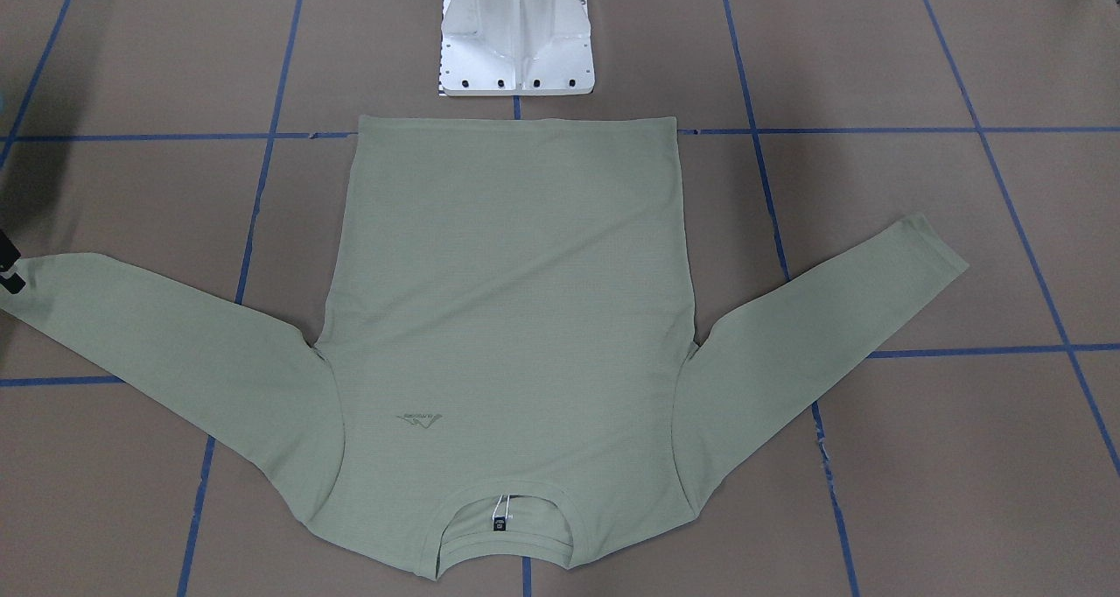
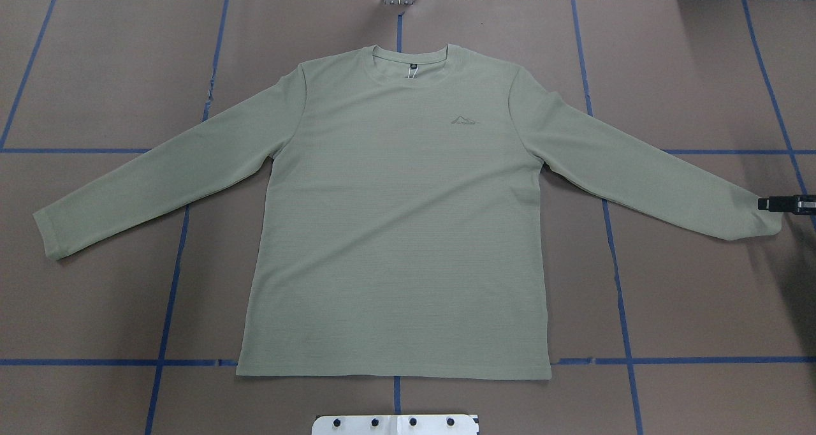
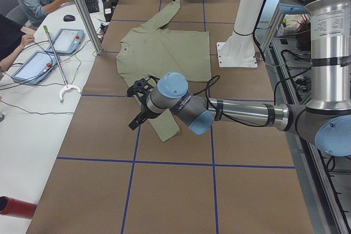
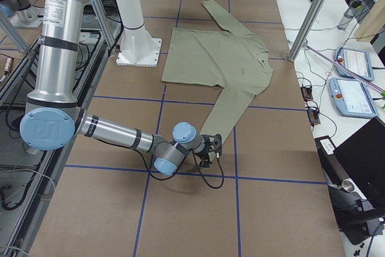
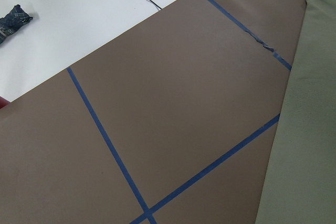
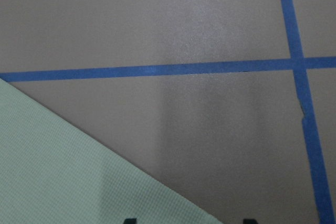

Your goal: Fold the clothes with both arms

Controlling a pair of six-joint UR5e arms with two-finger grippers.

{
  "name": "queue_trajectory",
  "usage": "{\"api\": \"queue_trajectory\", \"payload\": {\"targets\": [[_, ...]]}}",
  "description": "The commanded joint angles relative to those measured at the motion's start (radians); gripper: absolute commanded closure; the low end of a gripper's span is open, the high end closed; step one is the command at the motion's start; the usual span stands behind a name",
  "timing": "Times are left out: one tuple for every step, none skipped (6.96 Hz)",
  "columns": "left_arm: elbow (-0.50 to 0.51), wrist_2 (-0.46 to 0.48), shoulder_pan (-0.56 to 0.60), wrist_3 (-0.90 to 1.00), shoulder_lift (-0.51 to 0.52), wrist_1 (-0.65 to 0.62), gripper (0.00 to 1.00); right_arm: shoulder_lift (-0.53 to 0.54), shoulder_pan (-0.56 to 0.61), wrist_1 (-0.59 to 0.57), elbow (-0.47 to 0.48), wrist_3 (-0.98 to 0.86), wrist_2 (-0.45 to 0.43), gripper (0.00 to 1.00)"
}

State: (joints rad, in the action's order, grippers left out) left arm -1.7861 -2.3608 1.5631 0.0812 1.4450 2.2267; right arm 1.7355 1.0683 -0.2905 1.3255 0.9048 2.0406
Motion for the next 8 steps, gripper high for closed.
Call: {"api": "queue_trajectory", "payload": {"targets": [[0.002, 0.000, 0.000, 0.000, 0.000, 0.001, 0.00, -0.014, -0.007, -0.002, -0.003, -0.015, -0.014, 0.39], [0.004, 0.000, 0.000, 0.000, 0.000, 0.001, 0.00, -0.017, -0.010, -0.006, -0.006, -0.015, -0.016, 0.42], [0.004, 0.000, 0.000, 0.000, 0.000, 0.001, 0.00, -0.016, -0.010, -0.006, -0.006, -0.024, -0.017, 0.43], [0.004, 0.000, 0.000, 0.000, 0.000, 0.001, 0.00, -0.014, -0.010, -0.006, -0.006, -0.039, -0.017, 0.45], [0.005, 0.000, 0.000, 0.000, 0.000, 0.001, 0.00, -0.008, -0.008, -0.006, -0.006, -0.052, -0.017, 0.45], [0.005, 0.000, 0.000, 0.000, 0.000, 0.001, 0.00, -0.002, -0.008, -0.006, -0.008, -0.061, -0.016, 0.42], [0.005, 0.000, 0.000, 0.000, 0.000, 0.001, 0.00, 0.001, -0.008, -0.006, -0.009, -0.067, -0.017, 0.36], [0.005, 0.000, 0.000, 0.000, 0.000, 0.001, 0.00, 0.001, -0.008, -0.006, -0.015, -0.069, -0.017, 0.35]]}}
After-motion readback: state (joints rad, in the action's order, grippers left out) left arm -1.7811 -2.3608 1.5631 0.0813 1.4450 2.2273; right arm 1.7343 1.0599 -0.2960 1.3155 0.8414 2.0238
